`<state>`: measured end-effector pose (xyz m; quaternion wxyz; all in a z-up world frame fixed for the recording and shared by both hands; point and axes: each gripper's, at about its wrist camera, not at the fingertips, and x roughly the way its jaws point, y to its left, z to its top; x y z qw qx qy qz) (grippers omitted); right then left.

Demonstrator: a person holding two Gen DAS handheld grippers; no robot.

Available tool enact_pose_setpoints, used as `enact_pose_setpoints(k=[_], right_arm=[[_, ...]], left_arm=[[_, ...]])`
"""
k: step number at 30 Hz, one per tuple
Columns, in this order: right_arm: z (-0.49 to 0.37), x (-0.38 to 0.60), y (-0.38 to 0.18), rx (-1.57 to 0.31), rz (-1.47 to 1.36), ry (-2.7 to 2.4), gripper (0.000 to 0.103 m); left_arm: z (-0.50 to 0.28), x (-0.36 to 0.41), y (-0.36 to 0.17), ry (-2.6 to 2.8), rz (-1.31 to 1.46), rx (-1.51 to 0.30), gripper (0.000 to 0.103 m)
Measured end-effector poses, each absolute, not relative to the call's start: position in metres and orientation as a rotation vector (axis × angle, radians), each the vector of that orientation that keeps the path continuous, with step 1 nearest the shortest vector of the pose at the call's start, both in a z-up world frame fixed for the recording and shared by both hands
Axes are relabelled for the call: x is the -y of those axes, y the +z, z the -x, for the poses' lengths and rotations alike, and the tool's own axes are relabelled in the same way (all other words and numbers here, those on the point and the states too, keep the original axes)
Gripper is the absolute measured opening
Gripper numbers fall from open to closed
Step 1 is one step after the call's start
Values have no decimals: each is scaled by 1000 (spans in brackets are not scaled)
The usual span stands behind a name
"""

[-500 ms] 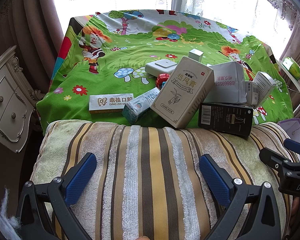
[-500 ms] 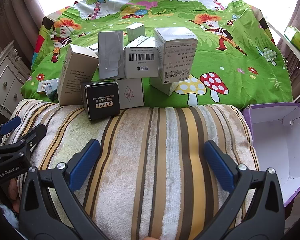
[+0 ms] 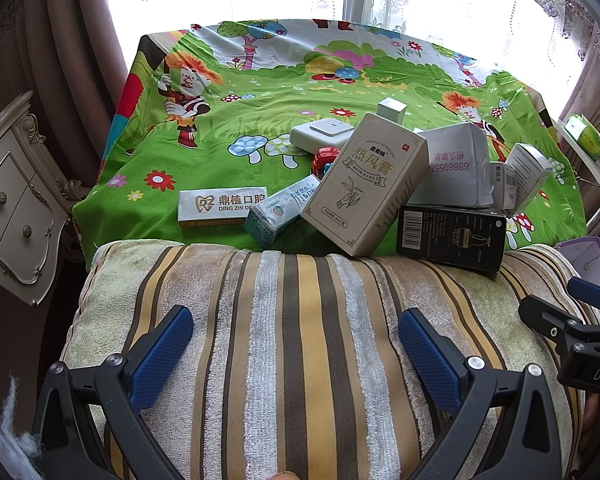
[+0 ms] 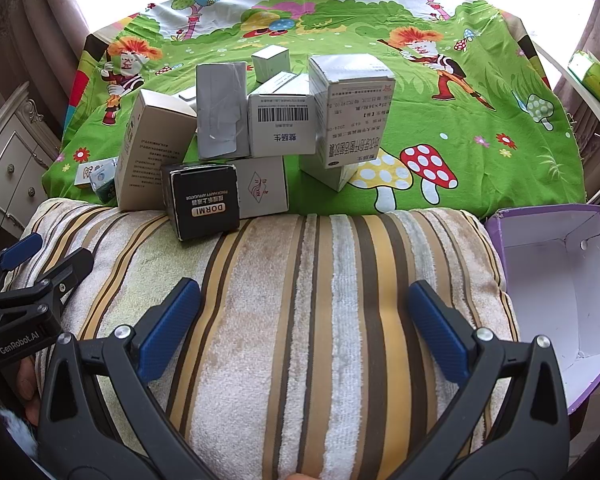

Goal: Organize rigid objects

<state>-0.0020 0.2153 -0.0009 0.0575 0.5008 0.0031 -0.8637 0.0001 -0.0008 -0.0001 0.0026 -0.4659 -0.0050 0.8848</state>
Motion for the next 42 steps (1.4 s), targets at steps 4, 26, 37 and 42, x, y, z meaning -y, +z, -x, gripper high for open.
enact_pose_setpoints(k=[4, 26, 37, 42], right_arm=[[2, -216, -1, -9, -1518, -2618, 103], [-2, -218, 1, 31, -1478, -2620, 103], [-4, -223, 22, 26, -1393, -2674, 103], [2, -230, 39, 69, -1257, -2702, 103]], left_arm=[[0, 1, 0, 2775, 1461, 16, 103], [-4, 7, 6, 2722, 1443, 60, 103], [10, 15, 29, 2734, 1345, 79, 103], [33, 7, 29, 2690, 1340, 61, 96]])
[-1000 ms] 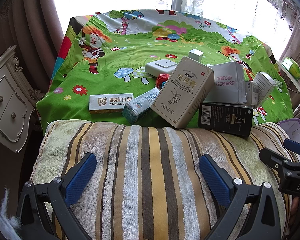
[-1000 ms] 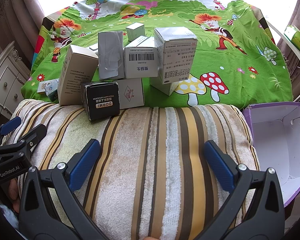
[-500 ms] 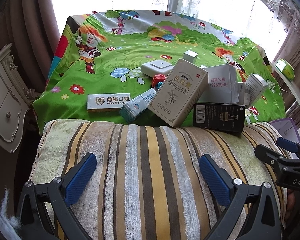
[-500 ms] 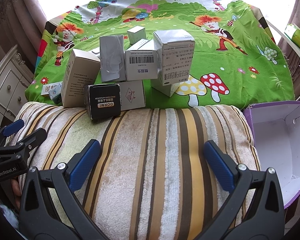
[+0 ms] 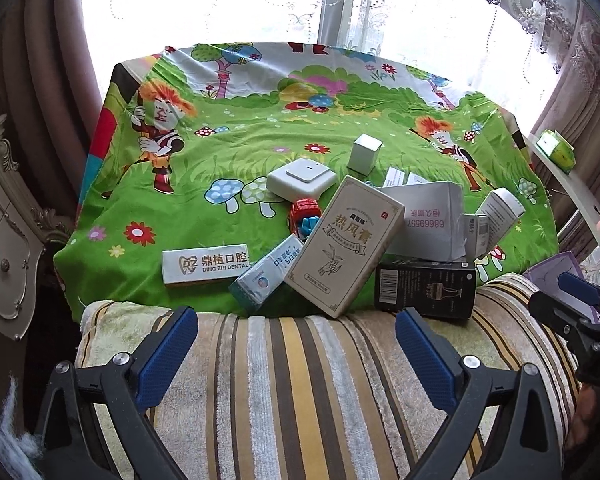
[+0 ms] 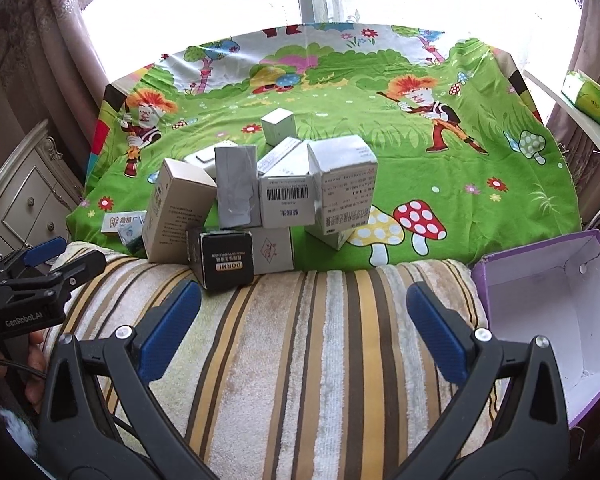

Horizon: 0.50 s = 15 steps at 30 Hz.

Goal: Organize rigid objects

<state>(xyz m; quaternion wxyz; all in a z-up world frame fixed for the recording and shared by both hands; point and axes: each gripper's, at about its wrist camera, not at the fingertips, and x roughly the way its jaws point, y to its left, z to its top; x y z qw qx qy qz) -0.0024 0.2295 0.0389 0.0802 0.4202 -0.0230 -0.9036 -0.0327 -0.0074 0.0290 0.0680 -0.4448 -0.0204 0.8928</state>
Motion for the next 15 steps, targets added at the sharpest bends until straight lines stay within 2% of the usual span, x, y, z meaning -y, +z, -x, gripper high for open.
enact_pose_setpoints(k=[1, 6, 15], right_arm=[[5, -231, 39, 82, -1255, -2698, 103], [19, -246, 37, 150, -1280, -2670, 103], [52, -259, 40, 123, -1248, -2648, 102]], left_arm=[[36, 6, 28, 2676, 1343, 63, 93], [50, -4, 34, 2640, 1305, 34, 93], [83, -26, 29, 2540, 1293, -64, 93]])
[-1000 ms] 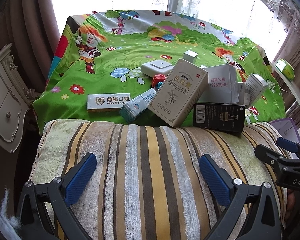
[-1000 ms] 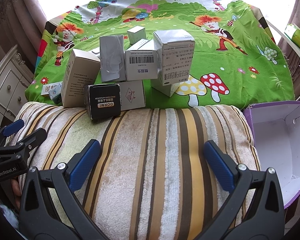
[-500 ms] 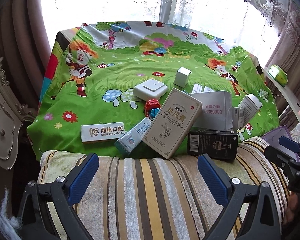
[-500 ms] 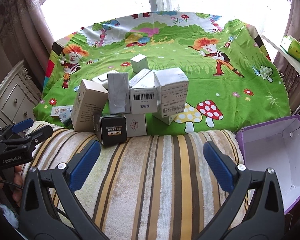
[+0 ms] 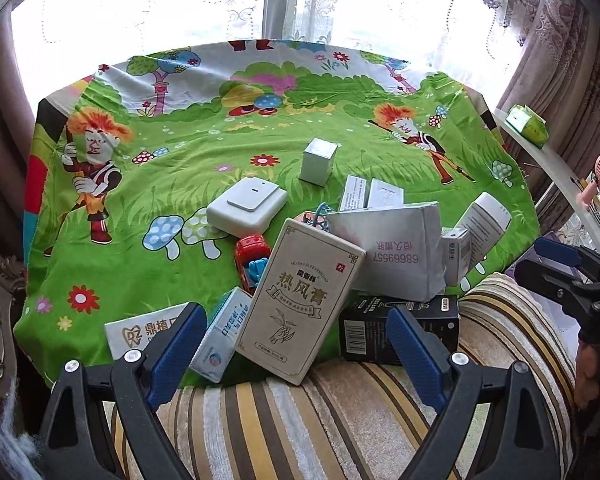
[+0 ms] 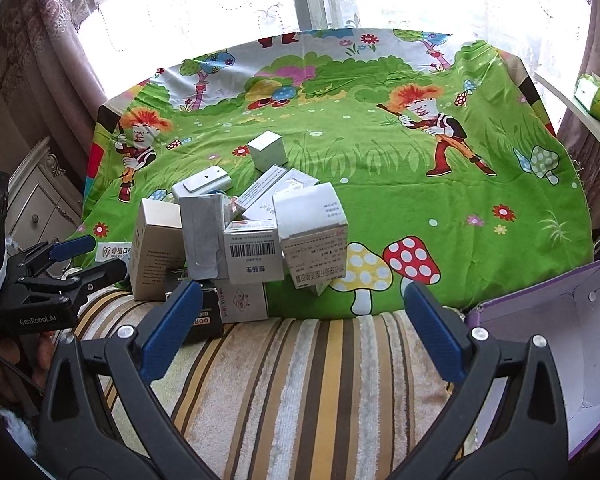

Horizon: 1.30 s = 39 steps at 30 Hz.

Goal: Organize rigid objects

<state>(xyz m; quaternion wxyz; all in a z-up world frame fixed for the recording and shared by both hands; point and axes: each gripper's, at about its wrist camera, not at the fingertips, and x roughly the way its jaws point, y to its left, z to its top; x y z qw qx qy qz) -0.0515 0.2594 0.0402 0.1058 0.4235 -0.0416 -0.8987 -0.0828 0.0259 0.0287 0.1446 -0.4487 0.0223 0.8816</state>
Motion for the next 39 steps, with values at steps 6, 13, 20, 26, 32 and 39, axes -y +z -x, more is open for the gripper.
enact_pose_setpoints(k=[6, 13, 20, 26, 32, 39], right_arm=[[74, -262, 32, 111, -1270, -2625, 101], [93, -266, 26, 119, -1275, -2604, 89], [98, -265, 19, 134, -1292, -2558, 62], [96, -261, 21, 111, -1264, -2558, 44], [89, -266, 30, 116, -1201, -2599, 44], [77, -273, 45, 151, -1144, -2634, 44]], left_arm=[[101, -31, 20, 2485, 1315, -79, 93], [114, -35, 15, 2455, 1322, -79, 93], [120, -33, 9, 2425, 1339, -44, 70], [118, -33, 10, 2437, 1333, -44, 57], [112, -26, 20, 2483, 1293, 4, 56], [96, -16, 34, 2555, 1236, 78, 55]])
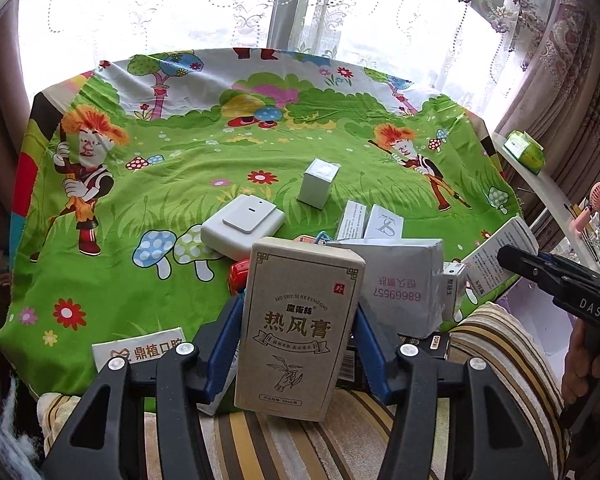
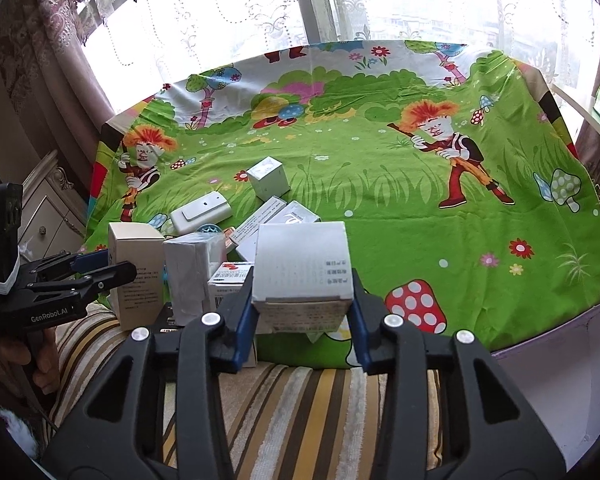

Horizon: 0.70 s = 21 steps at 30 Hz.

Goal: Organize rigid objects
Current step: 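Carry both boxes into the purple box and open both tools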

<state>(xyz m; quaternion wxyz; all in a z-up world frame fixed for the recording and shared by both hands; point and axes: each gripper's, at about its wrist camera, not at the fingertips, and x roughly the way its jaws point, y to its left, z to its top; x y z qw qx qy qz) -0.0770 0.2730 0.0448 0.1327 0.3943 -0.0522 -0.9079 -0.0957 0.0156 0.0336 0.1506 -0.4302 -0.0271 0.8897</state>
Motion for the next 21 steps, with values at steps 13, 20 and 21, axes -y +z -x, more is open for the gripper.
enact_pose_setpoints(k=[13, 20, 21], right_arm=[[34, -293, 56, 202, -1137, -2645, 44], [1, -317, 57, 219, -1167, -2674, 44], [-4, -322, 58, 223, -1172, -2681, 44]], left_arm=[[48, -23, 70, 2573, 1109, 142, 55], [25, -60, 84, 2484, 1056, 130, 55], [22, -66, 85, 2466, 1052, 134, 55]])
